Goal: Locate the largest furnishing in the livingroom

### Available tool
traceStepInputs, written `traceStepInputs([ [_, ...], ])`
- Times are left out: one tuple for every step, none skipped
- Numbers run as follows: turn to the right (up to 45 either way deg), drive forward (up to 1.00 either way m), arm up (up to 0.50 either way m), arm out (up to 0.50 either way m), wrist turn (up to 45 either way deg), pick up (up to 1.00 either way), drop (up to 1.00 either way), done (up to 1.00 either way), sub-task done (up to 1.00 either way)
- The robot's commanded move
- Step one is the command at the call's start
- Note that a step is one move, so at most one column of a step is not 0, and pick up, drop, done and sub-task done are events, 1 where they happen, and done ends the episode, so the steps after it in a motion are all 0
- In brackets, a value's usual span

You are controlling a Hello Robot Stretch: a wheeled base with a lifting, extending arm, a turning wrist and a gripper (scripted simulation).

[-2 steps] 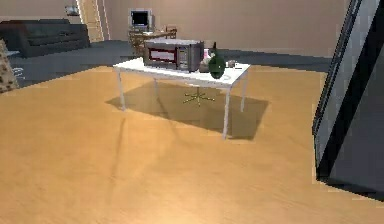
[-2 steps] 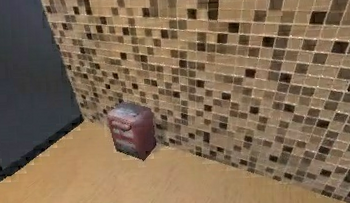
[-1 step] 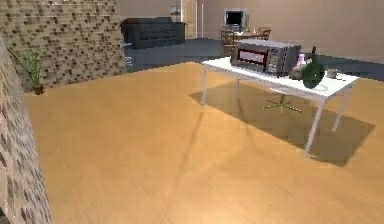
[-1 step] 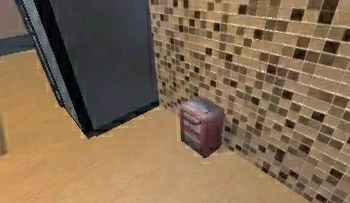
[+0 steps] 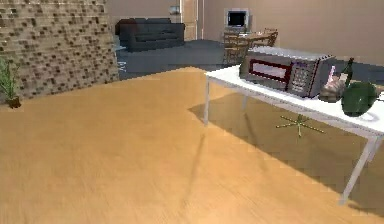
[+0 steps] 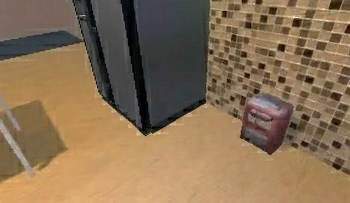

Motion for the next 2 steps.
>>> traceStepInputs([
  [-9.0, 0.0, 0.0, 0.0, 0.0, 0.0, 0.0, 0.0, 0.0],
  [0.0, 1.0, 0.0, 0.0, 0.0, 0.0, 0.0, 0.0, 0.0],
])
